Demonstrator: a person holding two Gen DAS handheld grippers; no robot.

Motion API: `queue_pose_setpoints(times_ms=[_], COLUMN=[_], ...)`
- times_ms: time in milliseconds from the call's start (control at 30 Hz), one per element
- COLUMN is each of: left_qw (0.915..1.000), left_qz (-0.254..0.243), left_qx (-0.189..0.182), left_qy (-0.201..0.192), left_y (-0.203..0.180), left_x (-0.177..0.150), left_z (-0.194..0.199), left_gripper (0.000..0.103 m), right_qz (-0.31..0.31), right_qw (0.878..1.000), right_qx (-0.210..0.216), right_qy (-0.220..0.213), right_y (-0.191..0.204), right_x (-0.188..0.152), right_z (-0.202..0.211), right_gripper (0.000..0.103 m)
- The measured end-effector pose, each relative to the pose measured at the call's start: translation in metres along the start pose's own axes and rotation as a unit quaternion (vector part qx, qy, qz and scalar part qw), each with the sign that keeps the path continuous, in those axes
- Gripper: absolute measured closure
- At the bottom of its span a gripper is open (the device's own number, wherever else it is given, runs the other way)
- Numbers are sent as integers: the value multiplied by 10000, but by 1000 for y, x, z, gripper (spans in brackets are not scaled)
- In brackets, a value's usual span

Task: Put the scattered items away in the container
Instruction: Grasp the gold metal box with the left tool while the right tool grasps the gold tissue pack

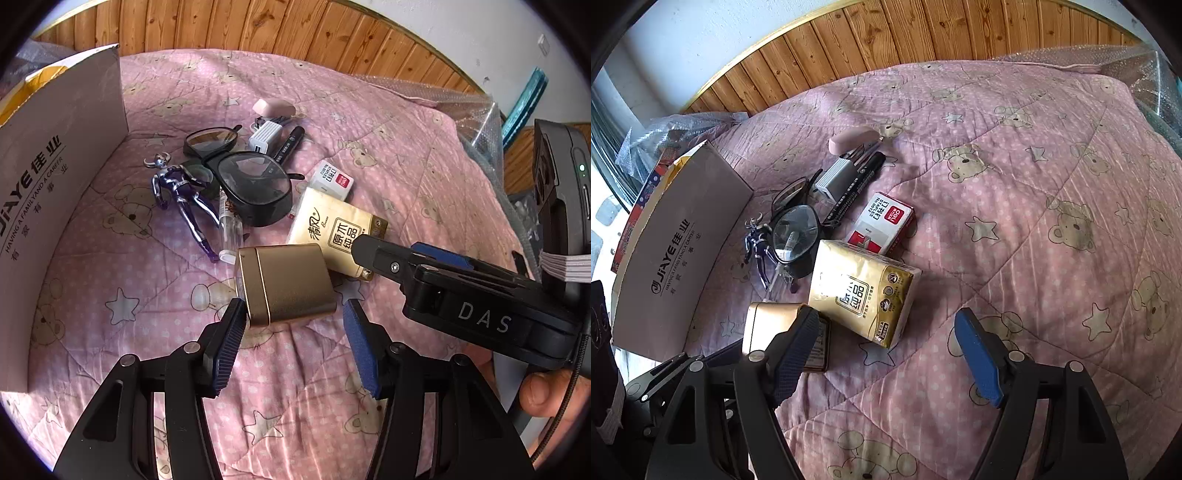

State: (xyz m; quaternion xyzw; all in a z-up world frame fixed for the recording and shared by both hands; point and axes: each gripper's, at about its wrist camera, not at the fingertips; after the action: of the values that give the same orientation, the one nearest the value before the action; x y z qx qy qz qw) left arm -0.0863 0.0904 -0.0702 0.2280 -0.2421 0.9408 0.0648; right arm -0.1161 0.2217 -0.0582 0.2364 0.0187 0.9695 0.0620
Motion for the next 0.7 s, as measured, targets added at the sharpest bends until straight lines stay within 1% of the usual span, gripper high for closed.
queue_pose_setpoints(times_ms=[133, 300, 400, 500, 533, 633, 700], left_qw=[9999, 9994, 9991, 9993, 9994, 9990, 9988], left_qz=[53, 178, 293, 239, 201, 27, -24], left_qx=[89, 292, 293, 265, 290, 443, 477], left_qy=[56, 45, 13, -61, -64, -52, -49], left_y=[7, 24, 37, 40, 39, 34, 32], left_x=[3, 7, 7, 8, 8, 9, 9], left_z=[-11, -20, -22, -21, -22, -24, -24], left_gripper=[42, 42, 44, 45, 45, 48, 48], right_qz=[91, 272, 352, 386, 396, 445, 487], right_qw=[9998, 9990, 9983, 9984, 9985, 9985, 9980], right_qx=[115, 299, 386, 389, 373, 320, 404], right_qy=[109, 215, 257, 148, 112, 38, 46], right_y=[3, 13, 19, 22, 23, 26, 30], right_x=[5, 10, 9, 9, 10, 12, 12], right_z=[-14, -32, -41, -44, -44, -45, -46], right_gripper=[26, 26, 26, 28, 29, 39, 52])
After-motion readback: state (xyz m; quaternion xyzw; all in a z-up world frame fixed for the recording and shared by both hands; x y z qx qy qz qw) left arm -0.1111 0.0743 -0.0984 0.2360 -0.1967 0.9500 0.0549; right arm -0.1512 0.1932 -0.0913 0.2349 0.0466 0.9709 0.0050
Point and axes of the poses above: each gripper's, at about its wrist camera, not at the fingertips, and z roughly against the way its jaws point, y to its left, x to its top, and after that the axes turned 12 degrees about -x, right-handed
